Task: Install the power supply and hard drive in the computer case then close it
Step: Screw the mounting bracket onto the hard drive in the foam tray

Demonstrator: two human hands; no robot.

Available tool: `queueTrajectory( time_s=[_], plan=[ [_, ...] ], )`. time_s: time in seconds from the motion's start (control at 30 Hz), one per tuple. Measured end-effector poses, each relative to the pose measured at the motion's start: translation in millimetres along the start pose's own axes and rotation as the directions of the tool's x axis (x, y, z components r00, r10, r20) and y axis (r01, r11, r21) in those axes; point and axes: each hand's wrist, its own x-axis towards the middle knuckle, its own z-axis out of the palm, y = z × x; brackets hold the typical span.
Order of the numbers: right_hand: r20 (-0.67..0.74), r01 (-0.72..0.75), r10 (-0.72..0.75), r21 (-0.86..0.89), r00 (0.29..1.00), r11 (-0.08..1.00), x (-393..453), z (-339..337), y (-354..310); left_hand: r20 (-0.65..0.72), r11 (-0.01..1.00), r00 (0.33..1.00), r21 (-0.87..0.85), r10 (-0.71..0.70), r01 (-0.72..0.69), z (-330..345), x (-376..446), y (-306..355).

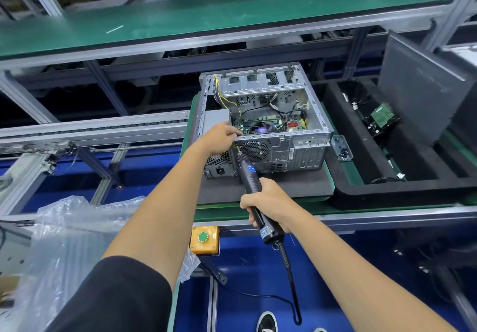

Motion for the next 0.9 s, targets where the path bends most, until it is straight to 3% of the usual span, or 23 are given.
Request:
queueTrajectory(
  time_s=[0.23,0.37,0.53,0.73,0.9],
  plan=[
    [-0.052,0.013,-0.016,-0.053,0.999,0.999,2,7,-1,0.002,0.999,1.000,-0.028,-0.021,0.021,-1,-3,1],
    [-0.118,0.009,-0.033,-0.196,0.993,0.981,0,8,-3,0.001,1.000,1.000,-0.025,-0.016,0.016,-1,-6,2],
    [-0.068,0.004,-0.012,-0.117,0.998,0.993,-3,3,-10,0.013,0.997,0.999,-0.068,-0.030,0.031,-4,-7,4],
    [0.027,0.051,-0.049,-0.084,0.998,0.995,-15,-19,-20,-0.185,0.958,0.978,-0.283,-0.094,0.039,-15,7,27],
    [-0.124,0.191,-0.198,-0.062,0.972,0.980,-15,-72,-60,-0.245,0.906,0.969,-0.415,-0.025,-0.081,-26,28,73]
  ],
)
